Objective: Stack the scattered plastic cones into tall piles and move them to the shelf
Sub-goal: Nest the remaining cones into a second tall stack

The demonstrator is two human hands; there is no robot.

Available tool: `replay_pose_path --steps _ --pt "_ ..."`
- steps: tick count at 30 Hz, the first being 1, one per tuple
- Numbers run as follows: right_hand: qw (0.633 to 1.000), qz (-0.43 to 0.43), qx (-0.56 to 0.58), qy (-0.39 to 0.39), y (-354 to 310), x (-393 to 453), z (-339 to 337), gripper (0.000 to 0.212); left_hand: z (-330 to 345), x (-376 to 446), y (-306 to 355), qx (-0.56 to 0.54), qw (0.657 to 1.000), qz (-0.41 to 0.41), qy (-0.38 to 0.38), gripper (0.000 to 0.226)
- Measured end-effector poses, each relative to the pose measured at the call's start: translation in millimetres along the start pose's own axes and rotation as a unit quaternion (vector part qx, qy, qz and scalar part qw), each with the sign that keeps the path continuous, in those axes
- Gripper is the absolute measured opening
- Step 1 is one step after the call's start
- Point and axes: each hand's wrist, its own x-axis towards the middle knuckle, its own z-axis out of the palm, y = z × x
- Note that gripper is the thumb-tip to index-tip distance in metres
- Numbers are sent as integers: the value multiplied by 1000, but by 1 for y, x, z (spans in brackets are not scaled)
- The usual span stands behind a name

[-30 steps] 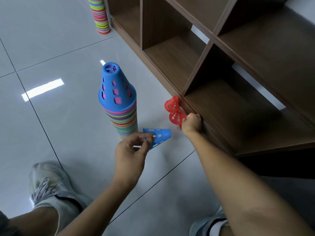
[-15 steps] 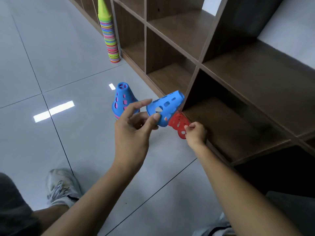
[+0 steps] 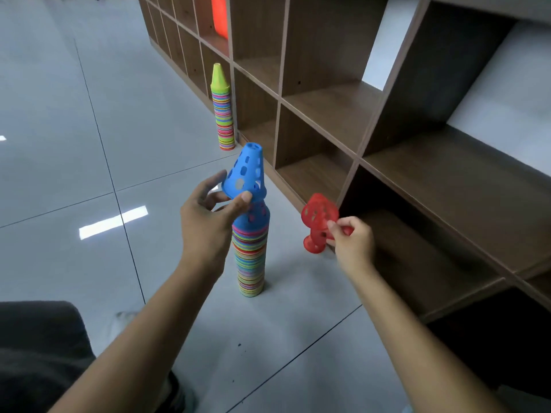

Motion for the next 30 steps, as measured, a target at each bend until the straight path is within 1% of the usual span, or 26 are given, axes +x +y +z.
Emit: replay_pose_path --steps 3,5,10,14,16,19,23,26,30 --pt "1000 -13 14 -3 -16 -10 -1 10 -6 7 -12 -21 999 -40 -10 55" --pt "1000 -24 13 -6 -26 -17 -2 10 -7 6 -18 -22 998 -52 -25 52" --pt "998 -57 11 -4 -46 -31 -2 11 -8 3 -29 41 997 -52 -32 41" --pt "996 -87 1 5 -58 -38 0 12 -11 0 -35 162 987 1 -23 33" --pt "994 -111 -10 10 -64 -41 2 11 -13 -4 -37 202 979 26 -8 27" --pt "987 -155 -31 25 -74 -46 2 12 -16 -7 -35 220 974 42 32 21" --pt "964 -252 -60 57 -91 -55 -1 12 -9 -5 -8 182 978 81 65 9" --pt "947 -307 -64 72 -102 -60 -3 12 3 -4 19 152 980 108 64 16" --pt "932 -352 -56 72 -115 -66 -6 9 17 -3 43 152 981 119 14 33"
